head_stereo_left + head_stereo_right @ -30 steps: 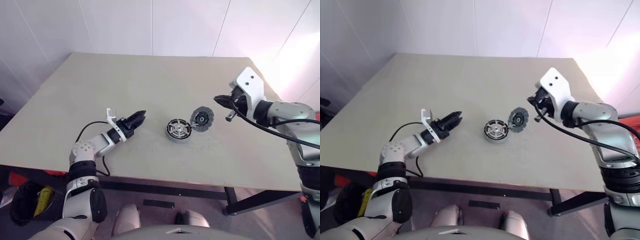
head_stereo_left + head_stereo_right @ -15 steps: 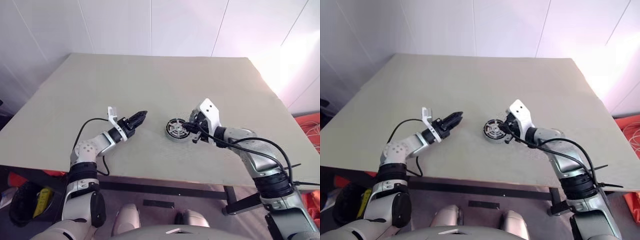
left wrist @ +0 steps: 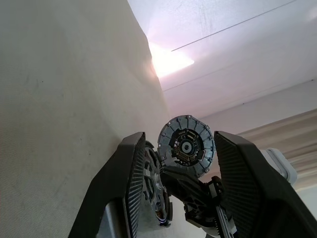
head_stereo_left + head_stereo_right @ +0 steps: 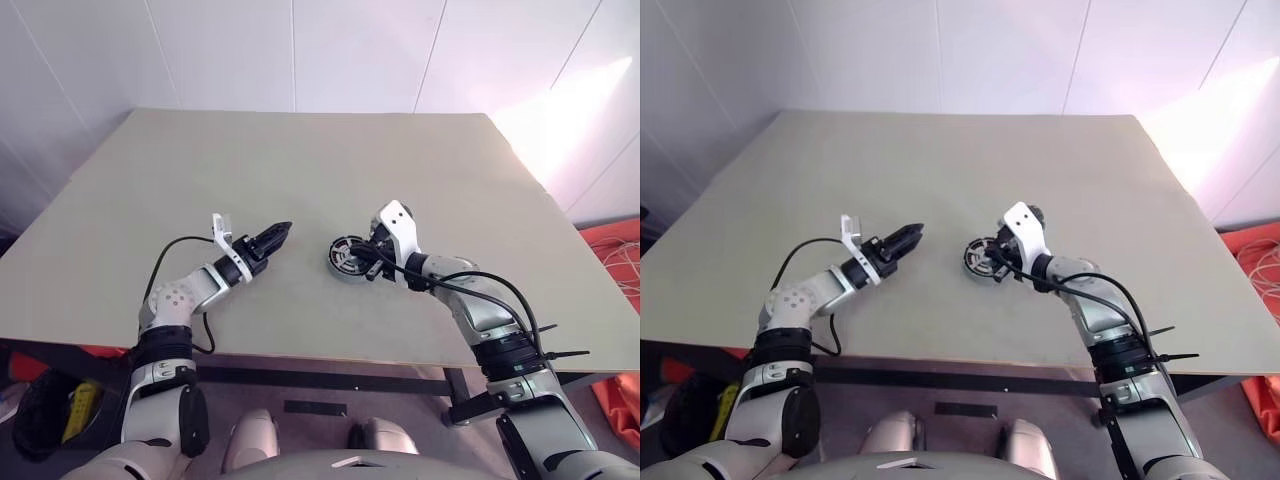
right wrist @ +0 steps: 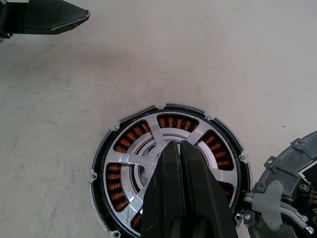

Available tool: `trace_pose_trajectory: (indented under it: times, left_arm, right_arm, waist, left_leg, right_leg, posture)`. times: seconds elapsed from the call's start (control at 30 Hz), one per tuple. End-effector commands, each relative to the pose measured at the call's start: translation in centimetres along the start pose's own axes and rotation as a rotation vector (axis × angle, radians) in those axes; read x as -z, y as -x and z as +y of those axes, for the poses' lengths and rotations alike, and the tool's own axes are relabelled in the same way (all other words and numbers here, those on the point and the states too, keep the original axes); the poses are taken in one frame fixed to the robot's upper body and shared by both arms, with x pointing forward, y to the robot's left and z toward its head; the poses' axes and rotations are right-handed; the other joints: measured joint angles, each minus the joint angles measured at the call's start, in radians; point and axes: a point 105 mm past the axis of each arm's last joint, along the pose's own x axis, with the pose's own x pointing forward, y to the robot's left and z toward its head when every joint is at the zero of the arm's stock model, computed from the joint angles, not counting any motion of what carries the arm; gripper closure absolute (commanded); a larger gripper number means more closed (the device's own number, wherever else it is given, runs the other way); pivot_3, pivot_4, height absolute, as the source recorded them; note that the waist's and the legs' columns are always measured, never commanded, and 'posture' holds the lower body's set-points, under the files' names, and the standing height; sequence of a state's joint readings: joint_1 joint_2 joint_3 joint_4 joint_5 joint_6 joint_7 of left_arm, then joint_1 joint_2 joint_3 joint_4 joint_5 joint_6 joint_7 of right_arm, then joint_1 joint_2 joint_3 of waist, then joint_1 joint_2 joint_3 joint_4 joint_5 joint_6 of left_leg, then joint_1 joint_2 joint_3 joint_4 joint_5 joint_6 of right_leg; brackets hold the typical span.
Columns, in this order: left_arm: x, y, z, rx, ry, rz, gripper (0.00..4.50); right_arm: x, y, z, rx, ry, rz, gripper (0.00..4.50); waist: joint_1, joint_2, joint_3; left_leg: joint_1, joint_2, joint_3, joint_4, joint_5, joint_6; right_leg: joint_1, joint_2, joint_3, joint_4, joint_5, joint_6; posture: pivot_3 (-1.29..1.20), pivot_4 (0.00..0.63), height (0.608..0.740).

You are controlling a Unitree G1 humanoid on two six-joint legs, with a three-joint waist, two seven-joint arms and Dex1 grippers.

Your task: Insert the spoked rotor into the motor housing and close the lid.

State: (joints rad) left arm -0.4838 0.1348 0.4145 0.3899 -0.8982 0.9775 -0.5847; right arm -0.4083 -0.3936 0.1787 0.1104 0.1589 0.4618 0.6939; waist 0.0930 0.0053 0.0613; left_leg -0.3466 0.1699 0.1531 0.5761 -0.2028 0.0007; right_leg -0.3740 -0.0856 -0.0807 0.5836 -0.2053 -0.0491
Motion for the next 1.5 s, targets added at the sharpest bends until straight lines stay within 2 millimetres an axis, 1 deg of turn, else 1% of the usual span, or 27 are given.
trace_pose_trajectory:
  times: [0.03, 0.17, 0.23, 0.3, 0.47, 0.57, 0.63, 0.7, 0.77, 0.83, 0.9, 0.97, 1.1, 1.2, 1.27, 1.4, 1.5]
  left_arm:
    - [-0.8, 0.1, -0.6, 0.024, -0.029, -0.023, 2.15]
    - [-0.7, 0.0, -0.7, 0.031, -0.03, -0.016, 2.15]
    - [-0.7, -0.1, -0.6, 0.032, -0.031, -0.014, 2.15]
    - [-0.7, -0.2, -0.6, 0.032, -0.031, -0.014, 2.15]
    - [-0.7, -0.2, -0.5, 0.031, -0.031, -0.011, 2.15]
    - [-0.6, -0.1, -0.4, 0.027, -0.032, -0.009, 2.15]
    - [-0.7, -0.1, -0.4, 0.025, -0.035, -0.01, 2.15]
    - [-0.8, 0.0, -0.4, 0.024, -0.036, -0.012, 2.15]
    - [-0.9, 0.1, -0.4, 0.022, -0.039, -0.015, 2.15]
    - [-1.0, 0.1, -0.4, 0.021, -0.041, -0.017, 2.15]
    - [-1.0, 0.1, -0.4, 0.021, -0.042, -0.016, 2.15]
    - [-1.0, 0.0, -0.4, 0.023, -0.044, -0.012, 2.15]
    - [-0.8, 0.0, -0.6, 0.031, -0.043, -0.001, 2.15]
    - [-0.6, -0.2, -0.6, 0.033, -0.041, 0.006, 2.15]
    - [-0.5, -0.3, -0.6, 0.035, -0.041, 0.009, 2.15]
    - [-0.4, -0.5, -0.6, 0.039, -0.041, 0.013, 2.15]
    - [-0.4, -0.7, -0.6, 0.039, -0.042, 0.016, 2.15]
  right_arm:
    - [-0.8, 0.1, 0.4, -0.028, 0.014, -0.014, 4.5]
    - [-4.8, 0.8, 0.2, -0.03, 0.07, -0.106, 4.5]
    - [-5.8, 1.0, 0.6, -0.043, 0.085, -0.129, 4.5]
    - [-6.0, 1.0, 0.9, -0.049, 0.085, -0.129, 4.5]
    - [-4.4, 0.4, 1.6, -0.062, 0.03, -0.097, 4.5]
    - [-1.8, -0.1, 2.0, -0.066, 0.012, -0.02, 4.5]
    - [-0.5, -0.4, 2.1, -0.062, -0.016, 0.008, 4.5]
    - [0.1, -0.5, 2.1, -0.058, -0.031, 0.02, 4.5]
    - [1.1, -0.6, 1.7, -0.037, -0.03, 0.05, 4.5]
    - [1.3, -0.5, 1.6, -0.031, -0.034, 0.052, 4.5]
    - [0.9, -0.4, 1.5, -0.036, -0.037, 0.037, 4.5]
    - [0.3, 0.0, 1.3, -0.037, -0.033, 0.014, 4.5]
    - [-1.9, 1.4, 0.6, -0.035, -0.015, -0.046, 4.5]
    - [-4.3, 2.7, 0.3, -0.035, 0.027, -0.105, 4.5]
    - [-5.3, 3.1, 0.1, -0.024, 0.046, -0.123, 4.5]
    - [-5.9, 3.1, 0.1, -0.015, 0.054, -0.137, 4.5]
    - [-5.4, 2.3, 0.6, -0.022, 0.044, -0.128, 4.5]
  waist:
    - [0.0, 0.0, 0.0]
    - [0.001, 0.0, 0.0]
    - [0.0, 0.0, 0.0]
    - [0.001, 0.0, 0.0]
    - [0.003, 0.0, 0.0]
    - [0.003, 0.0, 0.0]
    - [0.002, 0.0, 0.0]
    - [0.0, 0.0, 0.0]
    - [0.001, 0.0, 0.0]
    - [0.002, 0.0, 0.0]
    - [0.002, 0.0, 0.0]
    - [0.002, 0.0, 0.0]
    - [0.005, -0.001, 0.0]
    - [0.004, -0.001, 0.0]
    - [0.003, -0.001, 0.0]
    - [0.003, -0.001, 0.0]
    - [0.004, -0.001, 0.0]
  left_leg:
    - [0.0, 0.0, 0.0, 0.0, 0.0, 0.0]
    - [-0.001, 0.0, 0.0, 0.0, 0.0, 0.0]
    - [-0.002, 0.0, 0.0, 0.0, 0.0, 0.0]
    - [-0.002, 0.0, 0.0, 0.0, 0.0, 0.0]
    - [-0.002, 0.0, 0.0, 0.0, 0.0, 0.0]
    - [-0.002, 0.0, 0.0, 0.0, 0.0, 0.0]
    - [-0.002, 0.0, 0.0, 0.0, 0.0, -0.001]
    - [-0.002, 0.0, 0.0, 0.0, 0.0, -0.001]
    - [-0.001, 0.0, 0.0, 0.0, 0.0, -0.001]
    - [0.001, 0.0, 0.0, 0.0, 0.0, -0.001]
    - [0.003, 0.0, 0.0, 0.0, 0.0, -0.001]
    - [0.004, 0.0, 0.0, 0.0, 0.001, -0.001]
    - [0.003, 0.0, 0.0, 0.0, 0.001, -0.001]
    - [0.001, 0.0, 0.0, 0.0, 0.001, -0.001]
    - [0.0, 0.0, -0.001, 0.0, 0.001, -0.001]
    - [0.0, 0.0, 0.0, 0.0, 0.001, -0.001]
    - [0.0, 0.0, 0.0, 0.0, 0.001, -0.001]
  right_leg:
    - [0.0, 0.0, 0.0, 0.0, 0.0, 0.0]
    - [-0.001, 0.0, 0.0, 0.0, 0.0, 0.0]
    - [-0.003, 0.0, 0.0, 0.001, 0.0, 0.0]
    - [-0.004, 0.0, 0.0, 0.001, 0.0, -0.001]
    - [-0.003, 0.0, 0.001, 0.001, 0.0, -0.001]
    - [-0.003, 0.0, 0.001, 0.002, 0.0, -0.001]
    - [-0.003, 0.0, 0.001, 0.002, 0.0, -0.001]
    - [-0.003, 0.0, 0.001, 0.002, 0.0, -0.001]
    - [-0.002, 0.0, 0.001, 0.002, 0.0, -0.001]
    - [0.0, 0.0, 0.001, 0.002, 0.0, 0.0]
    - [0.002, 0.0, 0.001, 0.002, -0.003, 0.005]
    - [0.004, 0.0, 0.001, 0.002, -0.004, 0.006]
    - [0.003, 0.0, 0.001, 0.002, -0.004, 0.005]
    - [0.001, 0.0, 0.001, 0.002, 0.0, 0.0]
    - [-0.001, 0.001, 0.001, 0.002, 0.0, 0.0]
    - [-0.002, 0.001, 0.001, 0.002, 0.0, -0.001]
    - [-0.001, 0.001, 0.001, 0.002, 0.0, 0.0]
  posture:
    - [0.0, 0.0, 0.74]
    - [0.0, 0.0, 0.74]
    - [0.0, 0.0, 0.74]
    - [0.0, 0.0, 0.74]
    - [0.0, 0.0, 0.74]
    - [0.0, 0.0, 0.74]
    - [0.0, 0.0, 0.74]
    - [0.0, 0.0, 0.74]
    - [0.0, 0.0, 0.74]
    - [0.0, 0.0, 0.74]
    - [0.0, 0.0, 0.74]
    - [0.0, 0.0, 0.74]
    - [0.0, 0.0, 0.74]
    - [0.0, 0.0, 0.74]
    - [0.0, 0.0, 0.74]
    - [0.0, 0.0, 0.74]
    - [0.0, 0.0, 0.74]
